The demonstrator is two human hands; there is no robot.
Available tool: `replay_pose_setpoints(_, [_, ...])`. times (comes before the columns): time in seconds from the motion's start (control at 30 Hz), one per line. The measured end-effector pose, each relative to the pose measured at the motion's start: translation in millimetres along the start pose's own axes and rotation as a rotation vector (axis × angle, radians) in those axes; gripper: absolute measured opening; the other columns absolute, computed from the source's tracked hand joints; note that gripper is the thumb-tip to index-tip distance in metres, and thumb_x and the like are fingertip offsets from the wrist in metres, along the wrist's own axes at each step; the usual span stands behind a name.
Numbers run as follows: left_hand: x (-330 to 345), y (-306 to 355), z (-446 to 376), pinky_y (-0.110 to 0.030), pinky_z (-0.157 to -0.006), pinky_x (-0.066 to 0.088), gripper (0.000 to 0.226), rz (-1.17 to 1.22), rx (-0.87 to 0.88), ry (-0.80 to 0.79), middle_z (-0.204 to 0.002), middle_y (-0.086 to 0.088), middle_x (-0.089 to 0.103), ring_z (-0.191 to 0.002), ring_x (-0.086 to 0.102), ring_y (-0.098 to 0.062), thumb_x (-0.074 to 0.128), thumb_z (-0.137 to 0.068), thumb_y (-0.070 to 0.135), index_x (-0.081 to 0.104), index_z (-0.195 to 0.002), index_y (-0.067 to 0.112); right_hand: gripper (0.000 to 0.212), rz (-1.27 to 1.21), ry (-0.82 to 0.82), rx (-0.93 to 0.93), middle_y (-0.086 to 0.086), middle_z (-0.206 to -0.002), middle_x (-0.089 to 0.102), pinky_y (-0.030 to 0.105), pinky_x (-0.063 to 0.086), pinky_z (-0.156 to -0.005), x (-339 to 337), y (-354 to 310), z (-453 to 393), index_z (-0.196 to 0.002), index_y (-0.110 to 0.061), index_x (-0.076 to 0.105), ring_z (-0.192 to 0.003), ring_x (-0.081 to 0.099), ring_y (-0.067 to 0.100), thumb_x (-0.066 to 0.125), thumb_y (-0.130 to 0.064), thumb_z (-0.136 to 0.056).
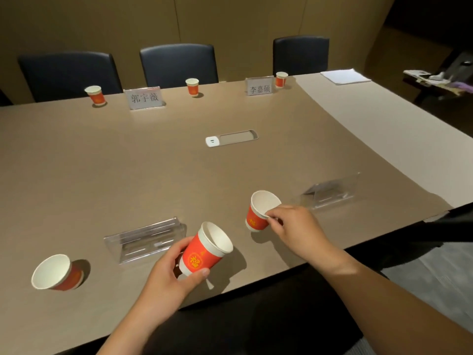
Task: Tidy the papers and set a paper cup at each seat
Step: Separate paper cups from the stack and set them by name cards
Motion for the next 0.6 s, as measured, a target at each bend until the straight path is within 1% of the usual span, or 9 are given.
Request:
replay_pose_setpoints(0.07, [4.4,7.1,-10.8,-0.030,-0.092,0.052,0.061,-0.007,-0.001,-0.007,-0.112,0.018,0.068,-0.106,0.065,-0.008,0.084,-0.073,0.009,0.060,-0.117,0.043,0.021,0.097,-0.135,0.037,0.004,-0.104,0.071,0.038,0.053,-0.075,34.5,17.9,-17.0,-0.101,-0.021,0.071,-0.094,0.066,0.030,0.052,-0.026,-0.093])
replay_pose_setpoints(0.17, [13.8,14.3,-29.1,-0.025,-0.090,0.052,0.060,-0.016,-0.010,-0.032,-0.114,0.021,0.066,-0.107,0.064,-0.006,0.082,-0.070,0.014,0.058,-0.119,0.040,0.030,0.206,-0.435,0.098,0.009,-0.126,0.063,0.037,0.049,-0.094,81.9,39.5,-28.4,-0.117,-0.020,0.066,-0.115,0.058,0.032,0.047,-0.028,-0.096])
replay_pose_setpoints(0.27, [25.2,20.9,-41.8,-0.026,-0.092,0.052,0.062,-0.013,-0.014,-0.020,-0.114,0.020,0.066,-0.107,0.064,-0.008,0.080,-0.066,0.019,0.058,-0.120,0.039,0.037,0.186,-0.546,0.064,0.007,-0.139,0.056,0.032,0.041,-0.103,100.3,54.0,-27.0,-0.132,-0.019,0.058,-0.126,0.052,0.028,0.048,-0.027,-0.097])
replay_pose_setpoints(0.37, [39.6,25.3,-49.8,-0.024,-0.090,0.052,0.063,-0.010,-0.015,-0.014,-0.115,0.019,0.066,-0.108,0.064,-0.008,0.082,-0.067,0.017,0.058,-0.120,0.040,0.040,0.095,-0.522,0.050,0.004,-0.139,0.057,0.030,0.042,-0.102,86.0,64.2,-29.3,-0.133,-0.022,0.057,-0.124,0.055,0.025,0.053,-0.025,-0.094])
replay_pose_setpoints(0.43, [55.1,30.4,-55.5,-0.021,-0.087,0.053,0.062,-0.016,-0.022,-0.031,-0.115,0.018,0.066,-0.108,0.064,-0.008,0.082,-0.071,0.010,0.058,-0.121,0.039,0.037,-0.052,-0.437,0.037,0.003,-0.129,0.063,0.028,0.046,-0.092,61.1,69.3,-29.5,-0.128,-0.021,0.061,-0.106,0.062,0.023,0.057,-0.023,-0.091])
replay_pose_setpoints(0.5, [72.8,37.3,-60.3,-0.018,-0.084,0.053,0.062,-0.024,-0.027,-0.051,-0.115,0.017,0.067,-0.108,0.064,-0.009,0.082,-0.073,0.005,0.058,-0.122,0.035,0.033,-0.294,-0.281,0.047,0.000,-0.114,0.067,0.024,0.046,-0.078,26.2,68.7,-27.3,-0.122,-0.022,0.065,-0.083,0.061,0.014,0.060,-0.023,-0.090])
replay_pose_setpoints(0.53, [87.1,44.0,-64.5,-0.018,-0.084,0.053,0.062,-0.033,-0.017,-0.061,-0.115,0.016,0.067,-0.108,0.064,-0.010,0.082,-0.071,0.006,0.058,-0.122,0.034,0.033,-0.425,-0.211,0.070,-0.005,-0.113,0.067,0.019,0.046,-0.074,4.3,71.8,-24.4,-0.123,-0.025,0.064,-0.079,0.059,0.008,0.062,-0.025,-0.090])
replay_pose_setpoints(0.57, [99.0,48.2,-67.8,-0.019,-0.085,0.053,0.063,-0.034,-0.009,-0.067,-0.116,0.013,0.067,-0.109,0.064,-0.012,0.082,-0.068,0.011,0.058,-0.122,0.034,0.036,-0.559,-0.192,0.095,-0.012,-0.117,0.064,0.012,0.045,-0.072,-13.4,71.2,-20.4,-0.126,-0.030,0.060,-0.083,0.059,0.004,0.064,-0.027,-0.090])
replay_pose_setpoints(0.6, [114.7,54.8,-72.3,-0.023,-0.087,0.054,0.065,-0.039,0.002,-0.073,-0.118,0.009,0.066,-0.110,0.064,-0.014,0.083,-0.065,0.016,0.058,-0.122,0.035,0.043,-0.678,-0.217,0.111,-0.019,-0.123,0.059,0.011,0.046,-0.074,-28.9,74.4,-14.9,-0.131,-0.035,0.055,-0.091,0.058,-0.001,0.066,-0.031,-0.089])
Point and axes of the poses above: each hand's wrist, its own z-axis away from the middle knuckle, its own x-axis out of the palm, y = z × x, the point moved 4 cm from there along -z, towards the middle knuckle
